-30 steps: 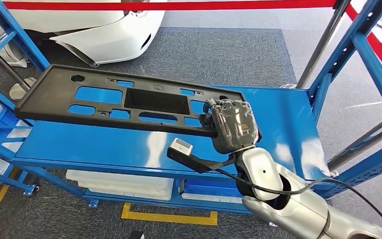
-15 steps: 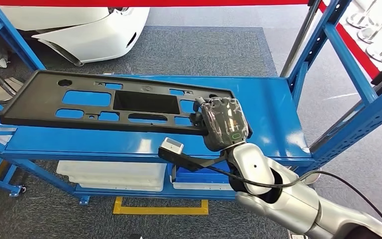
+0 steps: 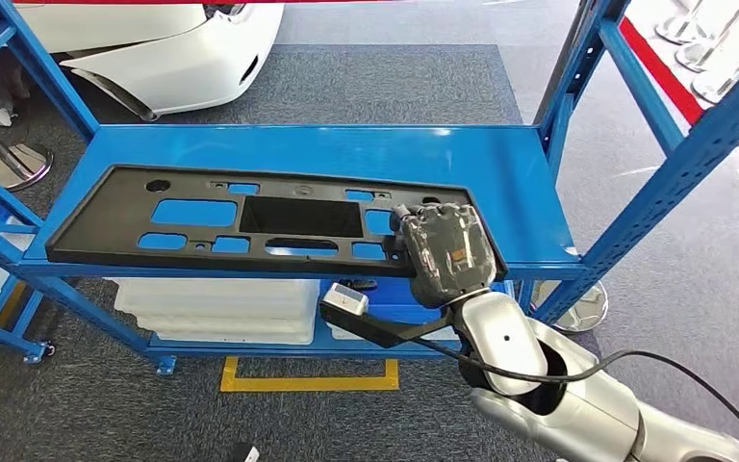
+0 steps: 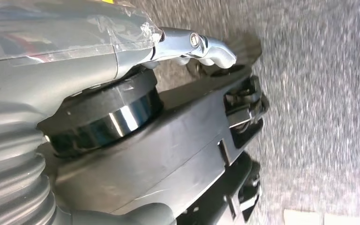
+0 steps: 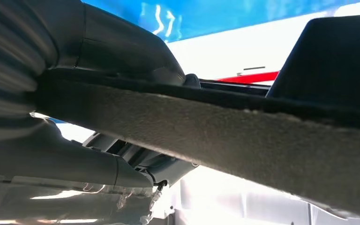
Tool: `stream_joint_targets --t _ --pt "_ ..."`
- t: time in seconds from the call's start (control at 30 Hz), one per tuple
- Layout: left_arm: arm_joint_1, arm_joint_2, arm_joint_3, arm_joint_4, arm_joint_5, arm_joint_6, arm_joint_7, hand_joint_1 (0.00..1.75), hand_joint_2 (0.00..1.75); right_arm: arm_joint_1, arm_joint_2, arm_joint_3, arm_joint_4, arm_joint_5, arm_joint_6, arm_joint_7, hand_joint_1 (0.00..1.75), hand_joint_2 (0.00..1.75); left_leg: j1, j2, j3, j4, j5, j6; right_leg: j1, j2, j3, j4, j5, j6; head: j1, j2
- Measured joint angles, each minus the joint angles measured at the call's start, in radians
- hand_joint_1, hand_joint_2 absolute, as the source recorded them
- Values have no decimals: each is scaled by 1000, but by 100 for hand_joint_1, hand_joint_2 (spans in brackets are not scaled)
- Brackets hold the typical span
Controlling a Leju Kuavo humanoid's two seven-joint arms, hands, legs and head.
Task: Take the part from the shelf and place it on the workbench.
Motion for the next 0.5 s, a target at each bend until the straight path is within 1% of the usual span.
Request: stream_joint_targets --t 0.03,0.07,0.13,0.17,0.2,0.23,0.27,0.3,0.33,0.37,0.4,0.43,0.47,0.5 --pt "1 12 3 -1 -2 -11 -1 0 175 7 -1 -1 -9 2 8 0 175 175 1 -1 -8 19 -23 -7 -3 4 -8 -5 12 -9 -2 0" --pt "2 19 4 -3 -4 -17 -3 0 175 11 -1 -2 -17 3 14 0 175 175 4 -3 -20 56 -64 -15 -6 8 -18 -9 25 -16 -7 0" --pt "2 29 7 -5 -9 -20 -5 0 175 20 -2 -5 -31 5 23 0 175 175 15 -6 -44 171 -165 -29 -4 18 -46 -7 46 -22 -20 0" --pt "2 32 10 -6 -12 -22 -6 0 175 25 -3 -8 -37 7 26 0 175 175 20 -6 -51 228 -195 -34 -4 23 -60 -5 56 -21 -25 0" --pt "2 35 12 -6 -15 -24 -7 0 175 30 -4 -12 -43 8 29 0 175 175 25 -6 -48 265 -201 -38 -5 29 -75 -3 66 -19 -28 0" --pt "2 38 15 -6 -19 -26 -8 0 175 35 -5 -14 -49 10 31 0 175 175 30 -6 -32 273 -186 -42 -6 34 -91 1 76 -16 -30 0" --pt "1 40 18 -6 -23 -30 -8 0 175 39 -6 -17 -54 13 34 0 175 175 34 -7 -3 253 -158 -45 -8 39 -106 5 86 -13 -32 0" --pt "0 41 20 -6 -27 -34 -9 0 175 44 -8 -20 -60 15 37 0 175 175 39 -13 41 201 -132 -46 -10 45 -119 10 94 -8 -35 0" --pt "0 43 21 -6 -30 -37 -9 0 175 49 -9 -25 -67 17 39 0 175 175 42 -26 90 131 -120 -46 -10 50 -132 16 101 -2 -38 0" --pt "-1 44 22 -6 -32 -40 -10 0 175 53 -10 -30 -73 19 40 0 175 175 43 -40 132 63 -122 -43 -10 55 -143 21 109 6 -40 0" --pt "-2 45 23 -6 -33 -42 -11 0 175 57 -12 -35 -78 20 41 0 175 175 43 -52 161 11 -128 -39 -11 59 -152 24 119 13 -40 0" --pt "-1 45 23 -6 -33 -43 -11 0 175 59 -13 -39 -82 21 42 0 175 175 40 -58 170 -16 -134 -32 -11 64 -159 23 131 21 -40 0" --pt "-1 45 23 -6 -33 -44 -11 0 175 62 -15 -42 -85 22 42 0 175 175 37 -54 166 -25 -130 -24 -12 71 -164 19 144 29 -37 0" --pt "-1 45 23 -6 -34 -44 -11 0 175 66 -18 -45 -88 22 42 0 175 175 38 -45 156 -26 -119 -17 -13 72 -171 18 147 36 -36 0"
